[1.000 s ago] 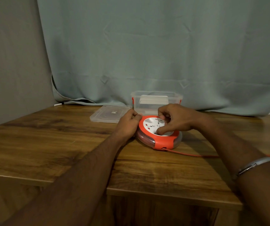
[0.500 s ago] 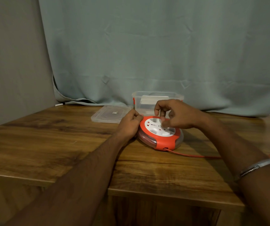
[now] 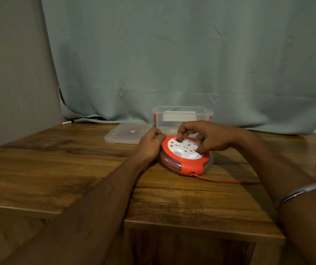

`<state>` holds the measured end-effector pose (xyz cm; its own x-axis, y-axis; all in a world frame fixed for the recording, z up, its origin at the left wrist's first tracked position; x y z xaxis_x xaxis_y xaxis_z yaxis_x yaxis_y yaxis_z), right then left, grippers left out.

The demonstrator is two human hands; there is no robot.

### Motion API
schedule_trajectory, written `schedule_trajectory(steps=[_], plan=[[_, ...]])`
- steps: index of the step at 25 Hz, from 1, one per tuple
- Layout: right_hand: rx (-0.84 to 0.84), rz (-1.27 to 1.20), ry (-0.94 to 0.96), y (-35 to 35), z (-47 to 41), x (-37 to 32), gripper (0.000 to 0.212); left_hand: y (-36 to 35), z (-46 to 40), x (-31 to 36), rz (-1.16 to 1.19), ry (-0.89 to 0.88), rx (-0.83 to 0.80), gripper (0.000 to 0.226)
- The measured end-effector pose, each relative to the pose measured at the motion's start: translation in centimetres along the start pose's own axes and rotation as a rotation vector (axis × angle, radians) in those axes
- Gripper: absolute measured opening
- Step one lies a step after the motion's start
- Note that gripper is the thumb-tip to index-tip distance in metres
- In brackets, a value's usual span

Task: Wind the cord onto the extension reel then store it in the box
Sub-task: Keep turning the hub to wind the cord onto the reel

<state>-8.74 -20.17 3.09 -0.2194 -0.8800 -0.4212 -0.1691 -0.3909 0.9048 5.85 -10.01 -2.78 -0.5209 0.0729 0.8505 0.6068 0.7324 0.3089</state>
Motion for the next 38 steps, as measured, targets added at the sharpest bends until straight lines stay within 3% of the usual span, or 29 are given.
schedule_trajectory(steps=[9, 13, 23, 30, 38], plan=[[0.003, -0.053, -0.072, 0.1, 0.1, 0.7, 0.074, -0.1, 0.0, 0.0, -0.006, 0.012, -0.004, 0.023], [0.035, 0.013, -0.105, 0.0, 0.4, 0.5, 0.069, 0.0, 0.0, -0.2, 0.021, 0.020, 0.017, 0.026], [0.114, 0.141, -0.097, -0.4, -0.1, -0.3, 0.034, 0.0, -0.2, -0.4, 0.043, 0.023, 0.027, 0.027], [0.164, 0.202, -0.100, -0.3, -0.1, -0.5, 0.051, 0.0, -0.3, -0.6, 0.042, 0.024, 0.039, 0.025], [0.187, 0.151, -0.046, -0.7, -0.7, -0.9, 0.043, 0.0, -0.3, -0.5, 0.046, 0.013, 0.028, 0.025]])
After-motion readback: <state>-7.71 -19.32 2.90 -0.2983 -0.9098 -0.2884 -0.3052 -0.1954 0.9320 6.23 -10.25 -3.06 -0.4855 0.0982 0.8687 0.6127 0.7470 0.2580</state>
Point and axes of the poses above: each hand's wrist, its own z-axis away from the middle knuckle, its own y-axis out of the back of the hand, x = y × z, the point moved 6 cm from there along -z, towards the middle knuckle, and after that the axes turned 6 degrees about -y, right-handed, at the moved point
